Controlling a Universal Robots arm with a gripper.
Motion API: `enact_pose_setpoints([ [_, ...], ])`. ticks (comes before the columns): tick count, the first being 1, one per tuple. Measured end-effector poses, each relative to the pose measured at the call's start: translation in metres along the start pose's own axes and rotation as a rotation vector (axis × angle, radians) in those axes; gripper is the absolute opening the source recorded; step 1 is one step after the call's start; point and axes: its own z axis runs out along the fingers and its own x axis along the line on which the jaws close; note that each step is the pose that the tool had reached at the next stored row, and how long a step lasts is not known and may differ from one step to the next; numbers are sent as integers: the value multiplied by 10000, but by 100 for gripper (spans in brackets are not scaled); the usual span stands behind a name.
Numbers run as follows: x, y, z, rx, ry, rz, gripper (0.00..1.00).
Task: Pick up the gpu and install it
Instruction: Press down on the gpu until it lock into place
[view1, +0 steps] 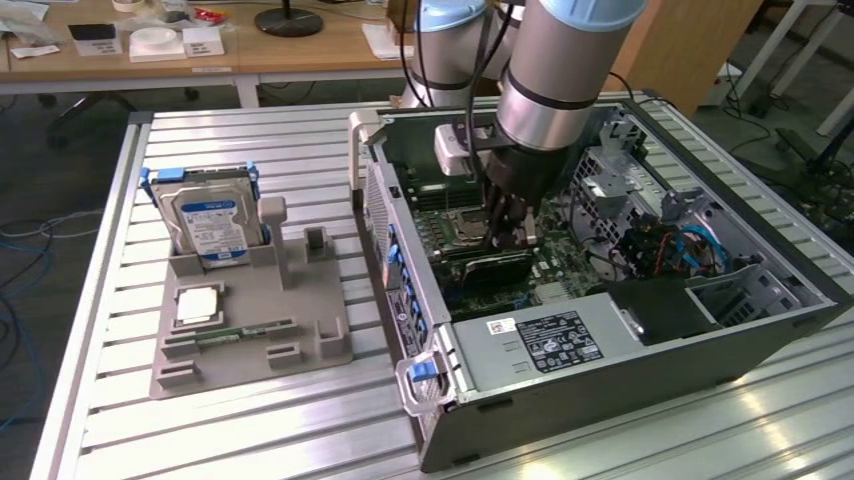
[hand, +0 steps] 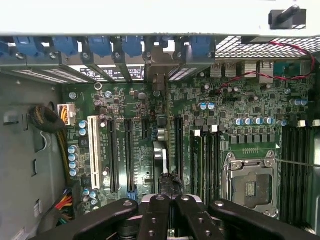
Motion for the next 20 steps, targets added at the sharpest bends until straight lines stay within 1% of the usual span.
enact_pose_setpoints([
  [8, -11, 0, 18, 1, 2, -2, 11],
  [13, -13, 4, 65, 1, 3, 1, 11],
  [20, -17, 5, 83, 0, 4, 0, 11],
])
